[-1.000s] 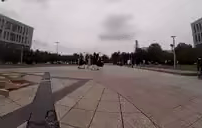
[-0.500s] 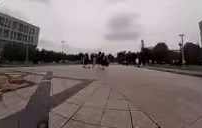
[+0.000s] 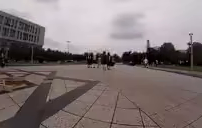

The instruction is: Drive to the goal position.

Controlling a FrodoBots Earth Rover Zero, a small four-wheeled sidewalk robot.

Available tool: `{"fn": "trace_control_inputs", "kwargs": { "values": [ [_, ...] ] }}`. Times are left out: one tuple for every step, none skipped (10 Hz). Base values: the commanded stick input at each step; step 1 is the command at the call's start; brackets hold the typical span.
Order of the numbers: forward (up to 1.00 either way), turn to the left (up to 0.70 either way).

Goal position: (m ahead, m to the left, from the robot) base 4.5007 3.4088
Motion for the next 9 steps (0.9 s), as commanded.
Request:
{"fn": "trace_control_inputs", "kwargs": {
  "values": [
    [0.70, 0.12],
    [0.70, 0.01],
    [0.70, 0.01],
    [0.70, 0.01],
    [0.70, 0.01],
    [0.70, 0.01],
    [0.70, 0.01],
    [0.70, 0.01],
    [0.70, 0.01]
  ]
}}
